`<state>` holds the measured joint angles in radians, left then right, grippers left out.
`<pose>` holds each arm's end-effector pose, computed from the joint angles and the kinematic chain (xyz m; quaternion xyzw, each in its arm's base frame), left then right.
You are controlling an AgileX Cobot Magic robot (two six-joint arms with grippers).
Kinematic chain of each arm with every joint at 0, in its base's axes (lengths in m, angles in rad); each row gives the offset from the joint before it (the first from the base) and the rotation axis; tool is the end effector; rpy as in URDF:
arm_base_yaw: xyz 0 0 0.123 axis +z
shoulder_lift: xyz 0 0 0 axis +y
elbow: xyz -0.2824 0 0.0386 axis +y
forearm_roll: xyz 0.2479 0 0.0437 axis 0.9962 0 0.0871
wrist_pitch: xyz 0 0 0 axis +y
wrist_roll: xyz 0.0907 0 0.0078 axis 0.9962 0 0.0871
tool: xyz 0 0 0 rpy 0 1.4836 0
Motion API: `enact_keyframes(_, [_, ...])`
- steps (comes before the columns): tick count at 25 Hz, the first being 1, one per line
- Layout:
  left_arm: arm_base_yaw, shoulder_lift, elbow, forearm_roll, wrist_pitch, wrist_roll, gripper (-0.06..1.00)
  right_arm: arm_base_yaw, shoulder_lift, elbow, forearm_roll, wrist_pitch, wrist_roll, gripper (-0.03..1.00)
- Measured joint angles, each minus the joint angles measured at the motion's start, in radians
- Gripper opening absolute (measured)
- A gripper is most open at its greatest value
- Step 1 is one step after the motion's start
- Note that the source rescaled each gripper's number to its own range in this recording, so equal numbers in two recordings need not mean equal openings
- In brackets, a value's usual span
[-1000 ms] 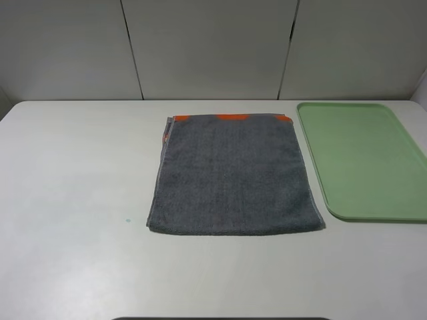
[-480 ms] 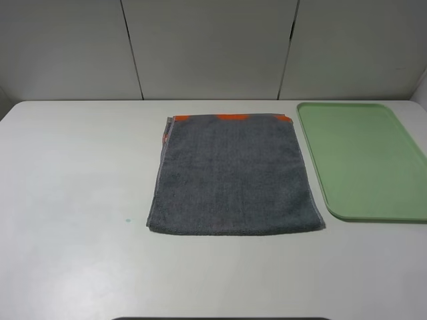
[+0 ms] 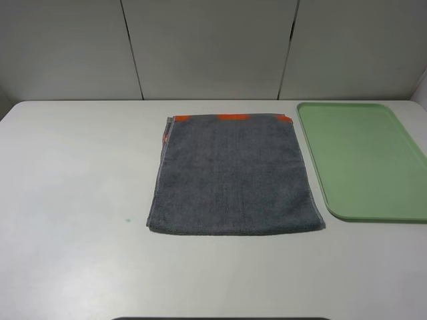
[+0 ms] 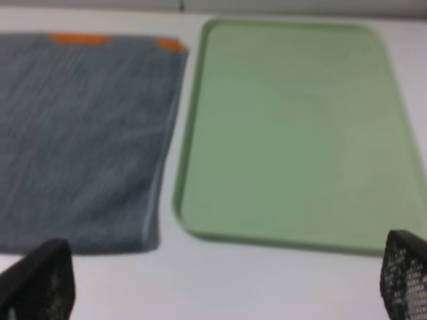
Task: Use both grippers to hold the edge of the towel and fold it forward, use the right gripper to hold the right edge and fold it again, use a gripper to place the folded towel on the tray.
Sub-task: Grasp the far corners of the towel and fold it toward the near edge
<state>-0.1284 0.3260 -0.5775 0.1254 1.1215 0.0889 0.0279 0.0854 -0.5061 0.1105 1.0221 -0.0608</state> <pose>0.0393 0.0053 0.2903 0.1034 0.9158 0.0550 0.3843 0.0091 0.0088 0.2822 -0.0371 0.8616 0.0469 0.5041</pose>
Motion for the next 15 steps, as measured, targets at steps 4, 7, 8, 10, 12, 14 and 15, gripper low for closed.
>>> enact_keyframes(4, [-0.077, 0.075, -0.023, 0.001, -0.001, 0.048, 0.90, 0.000, 0.081, -0.032, 0.060, 0.000, -0.061, 1.00])
enact_keyframes(7, [-0.150, 0.129, -0.025, 0.001, -0.001, 0.086, 0.90, 0.000, 0.152, -0.066, 0.111, -0.001, -0.139, 1.00])
enact_keyframes(8, [-0.178, 0.145, -0.026, 0.002, -0.001, 0.097, 0.90, 0.000, 0.179, -0.078, 0.126, -0.001, -0.170, 1.00])
enact_keyframes(10, [-0.236, 0.173, -0.026, 0.002, -0.003, 0.120, 0.90, 0.012, 0.255, -0.110, 0.173, -0.002, -0.258, 1.00])
enact_keyframes(12, [-0.288, 0.200, -0.027, 0.002, -0.006, 0.140, 0.90, 0.042, 0.303, -0.131, 0.185, -0.002, -0.317, 1.00])
enact_keyframes(14, [-0.337, 0.222, -0.028, 0.002, -0.012, 0.161, 0.90, 0.075, 0.354, -0.153, 0.190, -0.002, -0.387, 1.00])
enact_keyframes(15, [-0.362, 0.231, -0.028, 0.003, -0.017, 0.171, 0.90, 0.088, 0.374, -0.162, 0.190, -0.002, -0.418, 1.00])
